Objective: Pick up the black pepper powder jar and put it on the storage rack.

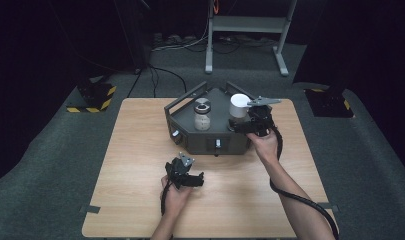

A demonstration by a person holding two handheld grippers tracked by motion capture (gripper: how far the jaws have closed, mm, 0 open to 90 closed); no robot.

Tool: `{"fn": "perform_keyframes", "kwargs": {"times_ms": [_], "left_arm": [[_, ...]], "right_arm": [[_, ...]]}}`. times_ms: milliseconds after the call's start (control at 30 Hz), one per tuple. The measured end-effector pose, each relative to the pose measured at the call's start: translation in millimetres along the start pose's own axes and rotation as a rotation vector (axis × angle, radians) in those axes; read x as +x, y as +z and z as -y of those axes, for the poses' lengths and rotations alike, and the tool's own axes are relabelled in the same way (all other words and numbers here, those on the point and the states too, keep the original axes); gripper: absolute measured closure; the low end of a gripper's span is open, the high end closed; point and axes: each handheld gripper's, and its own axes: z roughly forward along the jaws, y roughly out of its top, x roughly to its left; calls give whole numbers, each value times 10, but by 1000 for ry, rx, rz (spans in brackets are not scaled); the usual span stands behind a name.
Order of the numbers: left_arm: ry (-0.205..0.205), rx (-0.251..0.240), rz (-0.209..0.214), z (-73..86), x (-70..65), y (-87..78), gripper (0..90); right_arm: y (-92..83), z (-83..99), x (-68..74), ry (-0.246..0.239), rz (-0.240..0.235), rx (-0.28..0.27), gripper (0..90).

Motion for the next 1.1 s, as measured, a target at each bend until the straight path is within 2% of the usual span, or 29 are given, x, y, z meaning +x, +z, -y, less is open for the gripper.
{"fn": "perform_keyframes", "kwargs": {"times_ms": [533,1100], "left_arm": [[0,0,0,-1,0,0,29],[0,0,0,-1,0,0,29]], "right_arm": [[-91,86,-34,13,-6,-26,80],[-261,180,-79,-5,-13,-44,85]]}}
